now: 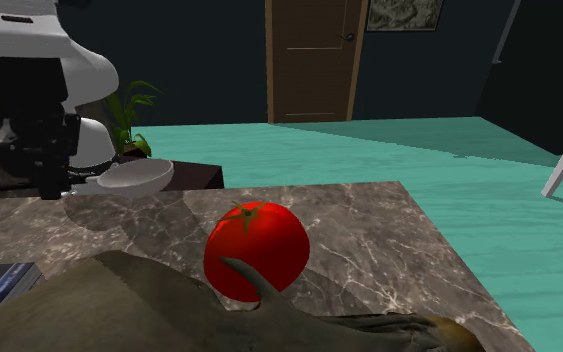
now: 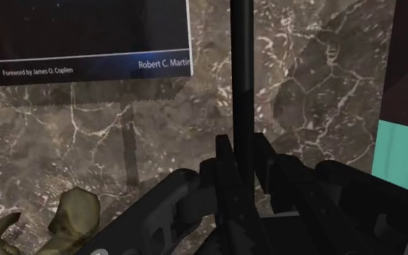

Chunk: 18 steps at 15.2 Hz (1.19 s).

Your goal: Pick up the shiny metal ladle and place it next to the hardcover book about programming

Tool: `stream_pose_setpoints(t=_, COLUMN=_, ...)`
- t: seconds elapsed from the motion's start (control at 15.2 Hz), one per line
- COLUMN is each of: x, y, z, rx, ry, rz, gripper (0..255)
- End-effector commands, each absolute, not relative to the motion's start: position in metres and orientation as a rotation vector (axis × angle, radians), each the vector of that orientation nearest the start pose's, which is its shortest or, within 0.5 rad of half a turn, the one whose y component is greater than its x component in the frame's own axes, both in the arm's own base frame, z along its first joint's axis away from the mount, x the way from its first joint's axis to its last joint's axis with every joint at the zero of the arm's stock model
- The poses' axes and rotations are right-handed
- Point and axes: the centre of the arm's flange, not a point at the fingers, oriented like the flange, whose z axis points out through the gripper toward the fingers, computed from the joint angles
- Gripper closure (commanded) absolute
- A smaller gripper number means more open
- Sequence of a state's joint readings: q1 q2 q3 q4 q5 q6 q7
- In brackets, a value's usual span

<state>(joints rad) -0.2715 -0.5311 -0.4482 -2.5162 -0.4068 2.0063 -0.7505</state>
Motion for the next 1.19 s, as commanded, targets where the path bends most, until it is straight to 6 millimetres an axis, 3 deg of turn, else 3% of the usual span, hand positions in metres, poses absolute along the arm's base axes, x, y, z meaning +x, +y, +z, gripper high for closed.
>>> stream_pose_setpoints(t=0.0, x=0.258, y=-0.296, z=0.444, rx=-3.218, ry=-0.428, rz=0.158, gripper=255)
stream_pose_setpoints(t=1.12, x=0.073, y=-0.422, z=0.445, rx=-3.218, ry=-0.428, rz=0.158, gripper=255)
